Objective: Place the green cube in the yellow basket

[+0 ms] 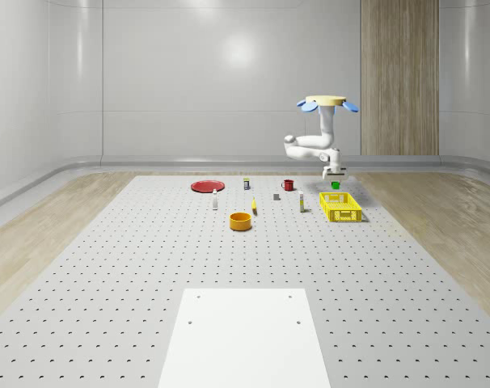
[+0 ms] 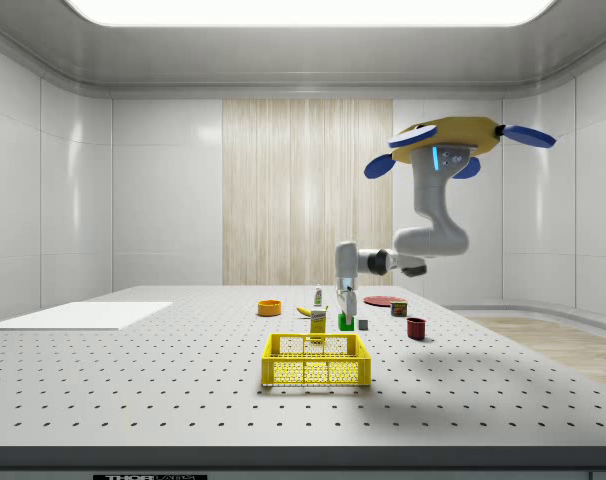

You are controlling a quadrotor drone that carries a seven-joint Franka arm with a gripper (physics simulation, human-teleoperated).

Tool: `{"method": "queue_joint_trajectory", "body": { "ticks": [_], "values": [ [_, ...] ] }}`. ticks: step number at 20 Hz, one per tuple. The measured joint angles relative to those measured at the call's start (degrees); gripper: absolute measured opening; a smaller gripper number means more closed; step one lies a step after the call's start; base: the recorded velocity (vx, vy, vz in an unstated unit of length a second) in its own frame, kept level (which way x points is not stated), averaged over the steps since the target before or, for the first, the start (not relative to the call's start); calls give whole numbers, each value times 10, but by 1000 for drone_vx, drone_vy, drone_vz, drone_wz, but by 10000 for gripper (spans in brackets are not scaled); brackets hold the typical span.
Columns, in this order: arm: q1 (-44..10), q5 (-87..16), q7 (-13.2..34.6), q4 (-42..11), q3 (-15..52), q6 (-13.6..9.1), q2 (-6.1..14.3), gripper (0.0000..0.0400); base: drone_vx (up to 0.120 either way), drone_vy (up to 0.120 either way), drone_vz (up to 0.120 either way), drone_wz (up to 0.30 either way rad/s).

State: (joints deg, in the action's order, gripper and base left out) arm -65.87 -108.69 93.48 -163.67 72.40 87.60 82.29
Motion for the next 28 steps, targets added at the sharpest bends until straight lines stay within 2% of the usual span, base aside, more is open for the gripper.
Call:
{"method": "queue_joint_trajectory", "body": {
  "ticks": [8, 17, 28],
  "values": [
    [-2, 2, 1, 0, 1, 4, 5, 251, 120, 0, -120, 0],
    [-3, 4, 3, 1, 2, 9, 9, 251, 120, 0, 0, 0],
    [-13, -61, 1, 23, -69, 43, 16, 250, 4, 0, 0, 0]
  ]
}}
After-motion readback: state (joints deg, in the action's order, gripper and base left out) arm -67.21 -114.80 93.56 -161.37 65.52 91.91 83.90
